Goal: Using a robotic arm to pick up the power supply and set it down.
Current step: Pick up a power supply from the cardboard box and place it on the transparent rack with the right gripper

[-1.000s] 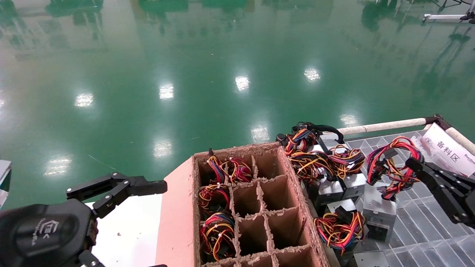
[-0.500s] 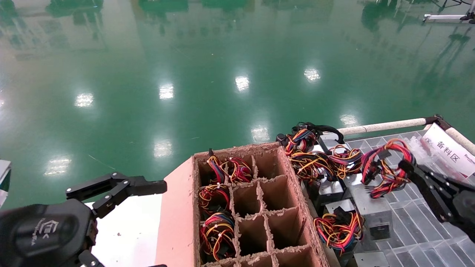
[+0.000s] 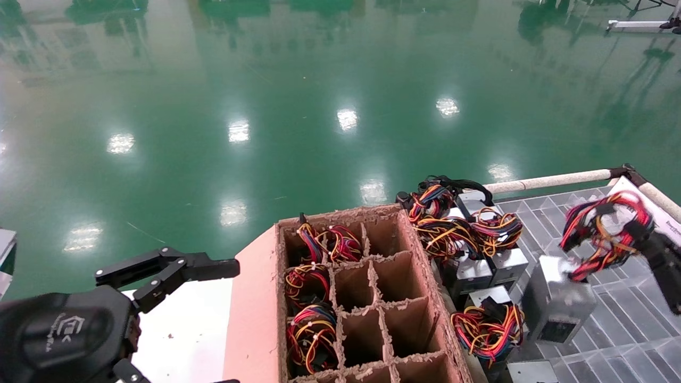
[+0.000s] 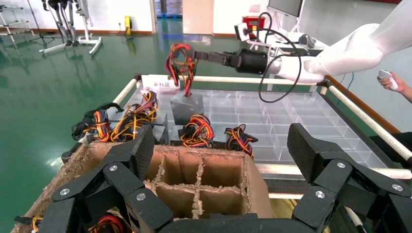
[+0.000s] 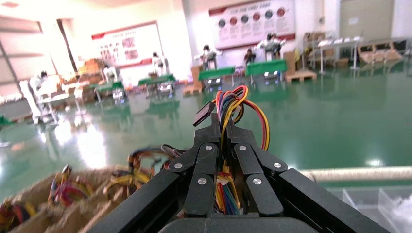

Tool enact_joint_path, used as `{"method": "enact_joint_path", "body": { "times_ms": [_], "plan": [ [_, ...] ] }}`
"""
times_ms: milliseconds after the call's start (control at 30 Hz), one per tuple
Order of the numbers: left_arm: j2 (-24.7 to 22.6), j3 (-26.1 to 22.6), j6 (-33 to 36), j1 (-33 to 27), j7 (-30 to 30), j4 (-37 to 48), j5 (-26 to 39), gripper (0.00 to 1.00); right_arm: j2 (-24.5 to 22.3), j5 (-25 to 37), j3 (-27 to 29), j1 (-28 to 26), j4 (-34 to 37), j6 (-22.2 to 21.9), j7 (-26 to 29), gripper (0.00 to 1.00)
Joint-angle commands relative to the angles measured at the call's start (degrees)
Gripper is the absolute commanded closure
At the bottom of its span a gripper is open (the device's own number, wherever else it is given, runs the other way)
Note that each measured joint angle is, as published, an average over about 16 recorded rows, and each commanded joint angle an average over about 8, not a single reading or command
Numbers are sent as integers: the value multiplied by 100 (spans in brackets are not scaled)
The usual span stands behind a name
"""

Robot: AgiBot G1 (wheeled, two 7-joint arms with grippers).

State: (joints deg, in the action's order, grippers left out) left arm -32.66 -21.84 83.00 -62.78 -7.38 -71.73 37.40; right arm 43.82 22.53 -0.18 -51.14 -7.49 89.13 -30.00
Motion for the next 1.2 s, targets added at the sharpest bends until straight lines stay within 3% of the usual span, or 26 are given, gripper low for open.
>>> {"method": "enact_joint_path", "body": {
  "times_ms": [33, 767, 1200],
  "plan": [
    [0, 0, 0, 0, 0, 0, 0, 0, 58, -110, 71, -7, 10, -30, -16, 100],
    [0, -1, 0, 0, 0, 0, 0, 0, 528, 294, -230, -671, 252, -289, -58, 100],
    [0, -1, 0, 0, 0, 0, -1, 0, 361, 306, -237, -467, 421, -20, -117, 100]
  ]
}}
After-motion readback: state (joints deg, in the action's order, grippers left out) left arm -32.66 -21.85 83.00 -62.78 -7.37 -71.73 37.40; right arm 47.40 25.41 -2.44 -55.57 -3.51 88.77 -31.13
